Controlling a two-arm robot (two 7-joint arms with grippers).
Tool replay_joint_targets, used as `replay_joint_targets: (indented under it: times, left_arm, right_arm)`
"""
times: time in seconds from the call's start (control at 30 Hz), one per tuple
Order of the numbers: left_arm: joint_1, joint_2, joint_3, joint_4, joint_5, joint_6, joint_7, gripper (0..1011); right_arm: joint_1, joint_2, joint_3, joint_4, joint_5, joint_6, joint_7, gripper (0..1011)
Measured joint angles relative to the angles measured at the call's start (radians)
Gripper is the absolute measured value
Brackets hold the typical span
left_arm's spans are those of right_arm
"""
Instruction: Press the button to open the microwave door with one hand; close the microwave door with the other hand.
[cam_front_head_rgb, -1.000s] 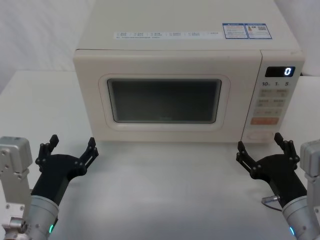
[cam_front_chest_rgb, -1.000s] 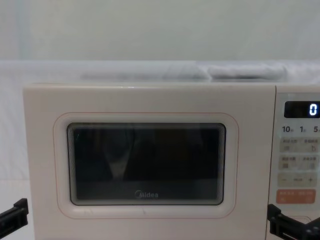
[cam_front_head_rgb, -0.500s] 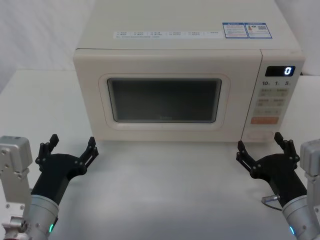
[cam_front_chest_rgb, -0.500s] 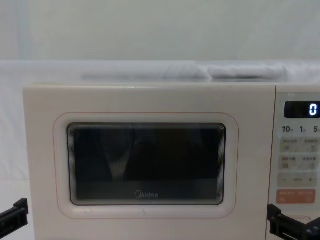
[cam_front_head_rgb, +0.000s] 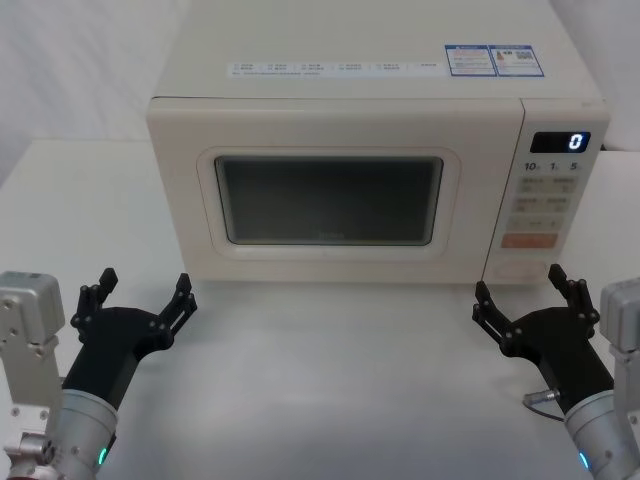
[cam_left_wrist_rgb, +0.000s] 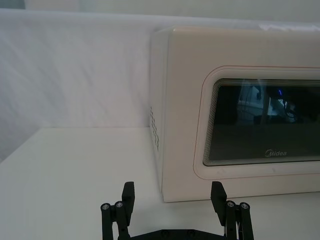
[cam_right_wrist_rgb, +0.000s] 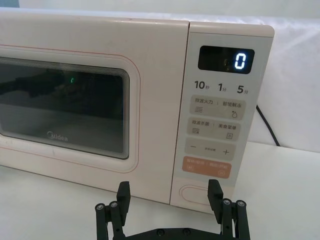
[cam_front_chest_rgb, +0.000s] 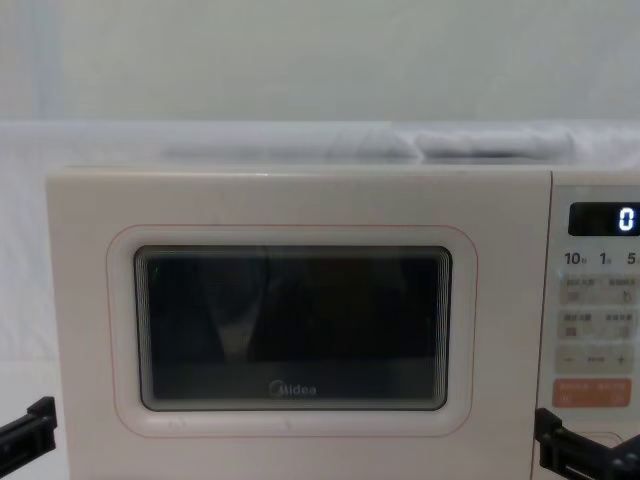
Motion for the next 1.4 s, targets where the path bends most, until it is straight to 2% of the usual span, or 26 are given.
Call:
replay_joint_targets:
  times: [0.13, 0.2, 0.27, 1.23, 1.4]
  left_arm:
    - [0.0, 0.0, 0.0, 0.0, 0.0, 0.0, 0.0, 1001]
    - [0.0, 0.0, 0.0, 0.0, 0.0, 0.0, 0.0, 1001]
    - [0.0, 0.0, 0.0, 0.0, 0.0, 0.0, 0.0, 1001]
    - [0.0, 0.0, 0.0, 0.0, 0.0, 0.0, 0.0, 1001]
    - [0.0, 0.0, 0.0, 0.0, 0.0, 0.0, 0.0, 1001]
  right_arm:
    - [0.0, 0.0, 0.0, 0.0, 0.0, 0.0, 0.0, 1002]
    - [0.0, 0.0, 0.0, 0.0, 0.0, 0.0, 0.0, 951]
    - [0.0, 0.0, 0.0, 0.0, 0.0, 0.0, 0.0, 944]
    - [0.0, 0.0, 0.0, 0.0, 0.0, 0.0, 0.0, 17]
    - [0.0, 0.0, 0.0, 0.0, 0.0, 0.0, 0.0, 0]
